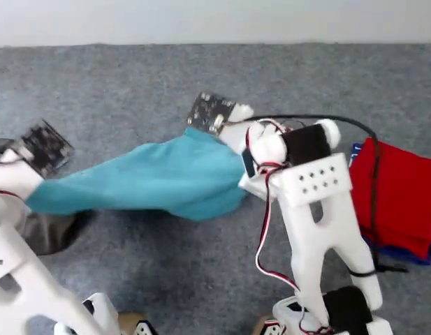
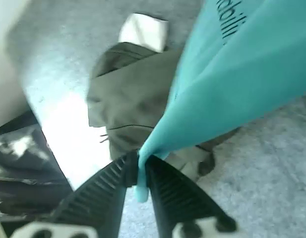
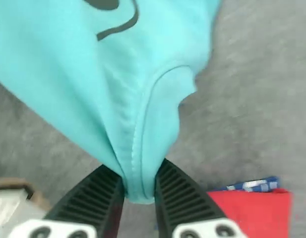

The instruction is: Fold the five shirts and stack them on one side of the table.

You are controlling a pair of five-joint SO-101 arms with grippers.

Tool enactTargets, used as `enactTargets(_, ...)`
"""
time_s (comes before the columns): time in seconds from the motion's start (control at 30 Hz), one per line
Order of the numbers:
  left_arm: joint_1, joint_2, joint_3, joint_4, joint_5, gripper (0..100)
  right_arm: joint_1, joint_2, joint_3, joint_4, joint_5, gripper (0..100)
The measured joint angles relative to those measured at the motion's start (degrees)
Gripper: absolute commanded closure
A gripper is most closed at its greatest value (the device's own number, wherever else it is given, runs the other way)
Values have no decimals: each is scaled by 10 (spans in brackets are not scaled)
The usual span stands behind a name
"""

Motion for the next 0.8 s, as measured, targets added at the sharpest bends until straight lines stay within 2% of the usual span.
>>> enactTargets(0.17, 10, -6, 144, -110, 0, 985, -4, 110, 39, -111, 2, 989)
enactTargets(0.3, 11, -6, 236, -242, 62, 985, -9, 225, 25, -218, 4, 989)
enactTargets(0.43, 11, -6, 311, -359, 108, 985, -10, 341, -51, -278, 3, 988)
enactTargets(0.53, 11, -6, 351, -421, 137, 985, -11, 423, -140, -304, -32, 968)
enactTargets(0.7, 11, -6, 381, -459, 170, 985, -15, 535, -309, -277, -111, 793)
enactTargets(0.8, 11, -6, 381, -460, 173, 985, -19, 569, -403, -193, -160, 767)
